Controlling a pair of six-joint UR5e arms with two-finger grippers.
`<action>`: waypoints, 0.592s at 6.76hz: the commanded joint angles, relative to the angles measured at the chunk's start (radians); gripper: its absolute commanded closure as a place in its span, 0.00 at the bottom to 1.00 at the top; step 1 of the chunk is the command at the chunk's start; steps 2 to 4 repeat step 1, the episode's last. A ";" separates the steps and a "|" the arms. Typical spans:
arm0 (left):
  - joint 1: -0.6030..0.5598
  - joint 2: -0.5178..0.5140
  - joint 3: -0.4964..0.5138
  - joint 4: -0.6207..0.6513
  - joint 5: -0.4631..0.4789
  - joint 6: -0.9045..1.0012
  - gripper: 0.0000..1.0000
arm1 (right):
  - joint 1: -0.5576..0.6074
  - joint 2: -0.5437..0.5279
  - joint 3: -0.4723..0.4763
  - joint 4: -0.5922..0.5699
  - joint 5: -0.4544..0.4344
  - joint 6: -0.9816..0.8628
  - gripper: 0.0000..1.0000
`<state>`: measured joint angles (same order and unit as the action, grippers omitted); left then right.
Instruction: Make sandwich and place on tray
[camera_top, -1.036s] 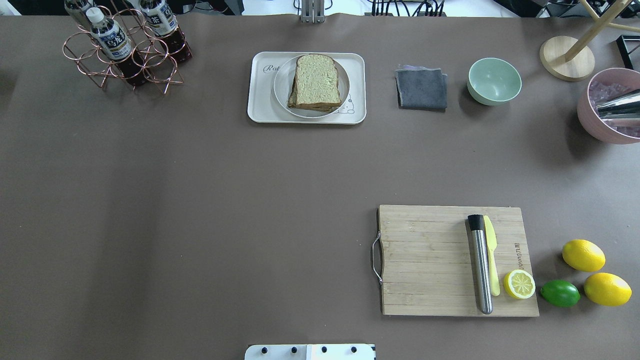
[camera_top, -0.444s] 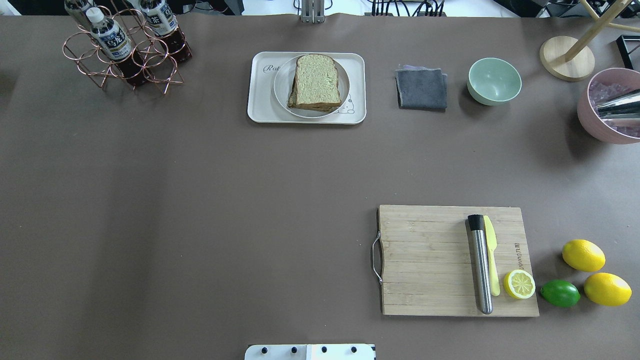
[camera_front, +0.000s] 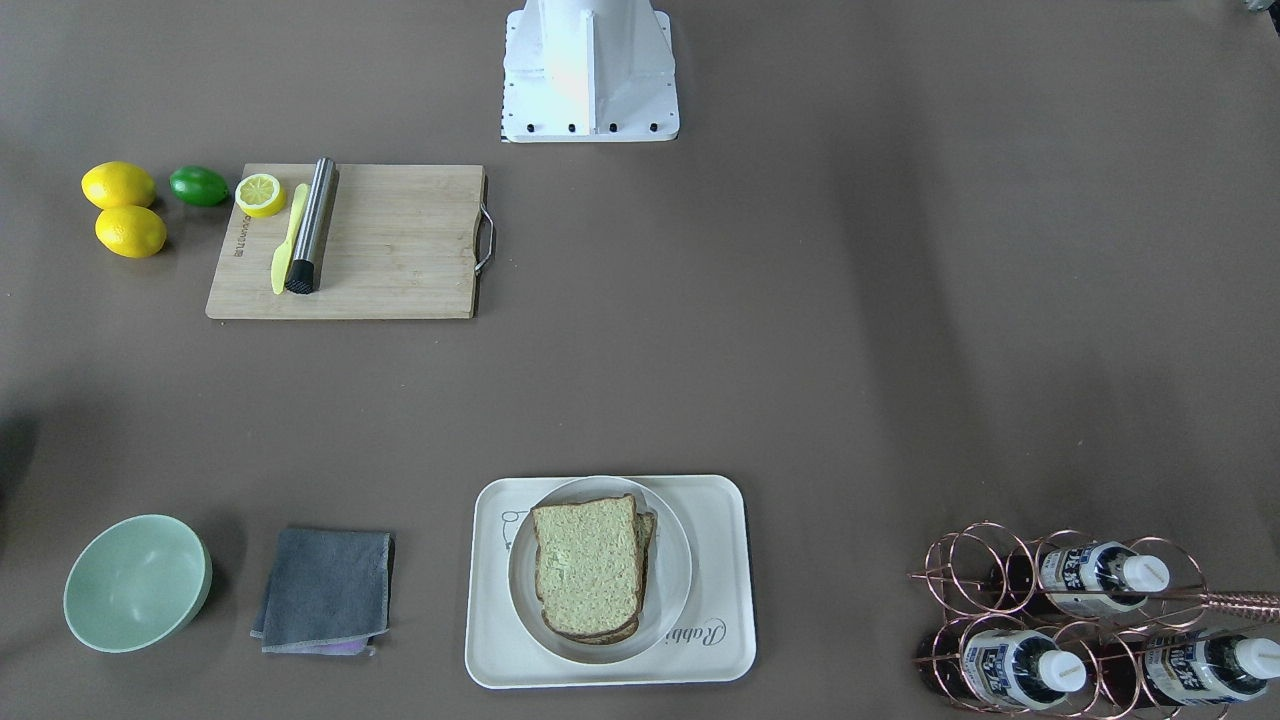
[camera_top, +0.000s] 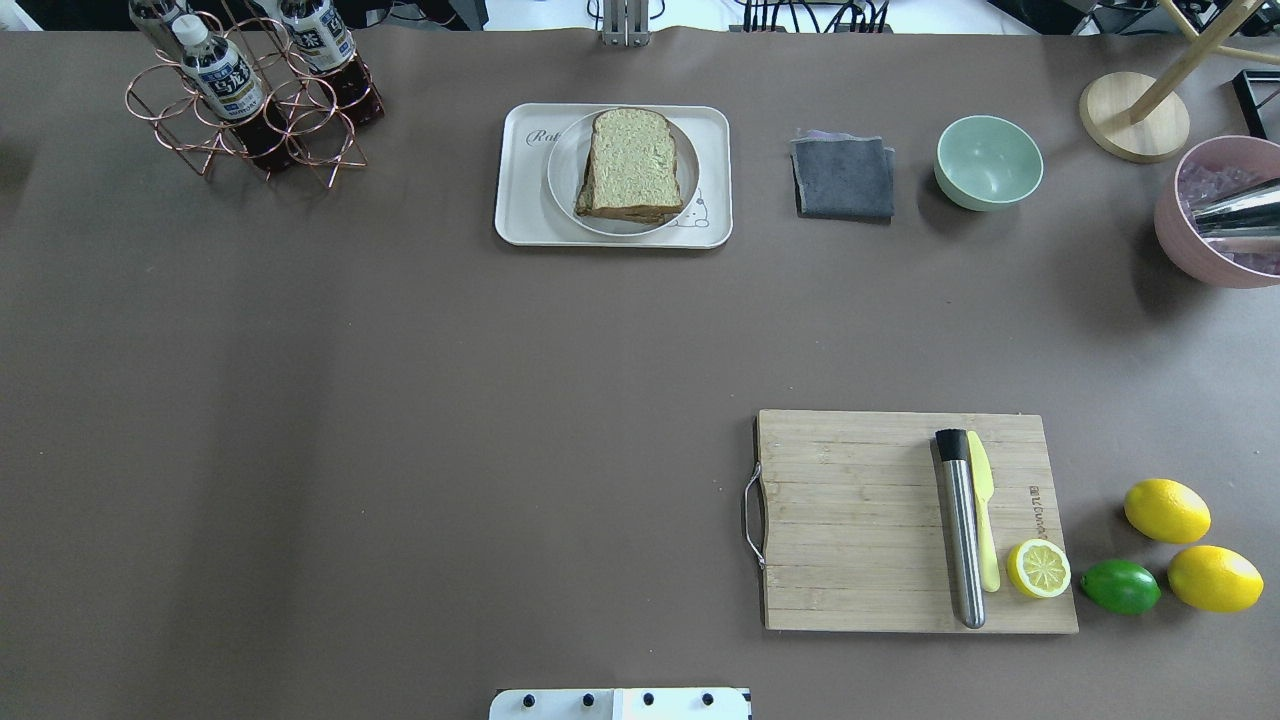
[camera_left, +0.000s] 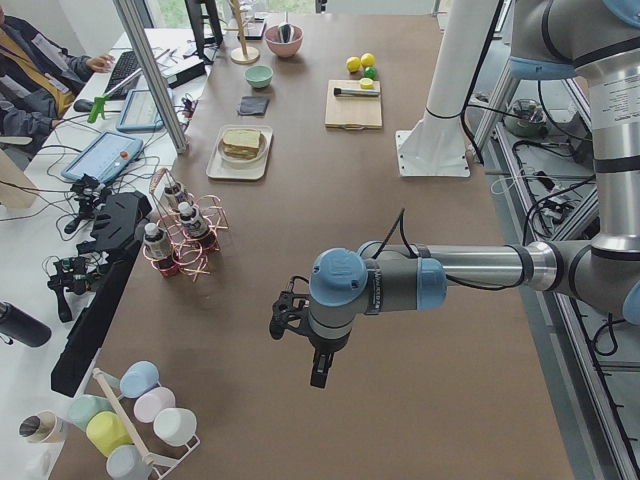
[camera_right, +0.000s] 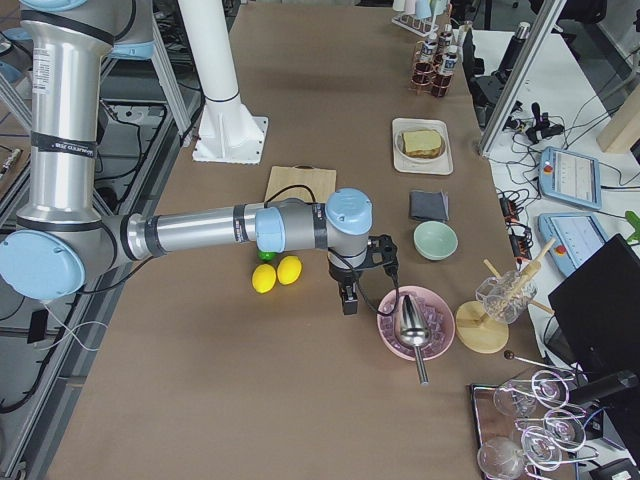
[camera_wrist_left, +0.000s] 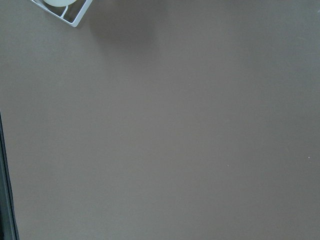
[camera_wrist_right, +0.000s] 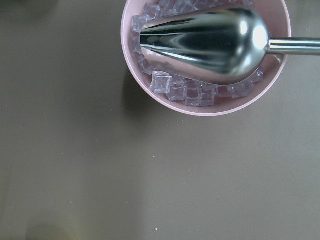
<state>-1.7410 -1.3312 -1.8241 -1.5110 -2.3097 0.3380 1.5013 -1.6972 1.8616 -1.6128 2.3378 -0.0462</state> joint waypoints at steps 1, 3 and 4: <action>0.000 0.001 0.000 0.000 0.001 -0.001 0.03 | 0.000 0.001 0.002 -0.001 0.000 0.000 0.00; 0.000 0.001 0.000 0.000 0.001 -0.001 0.03 | 0.000 0.001 0.002 -0.001 0.000 0.000 0.00; 0.000 0.001 0.000 0.000 0.001 -0.001 0.03 | 0.000 0.001 0.002 -0.001 0.000 0.000 0.00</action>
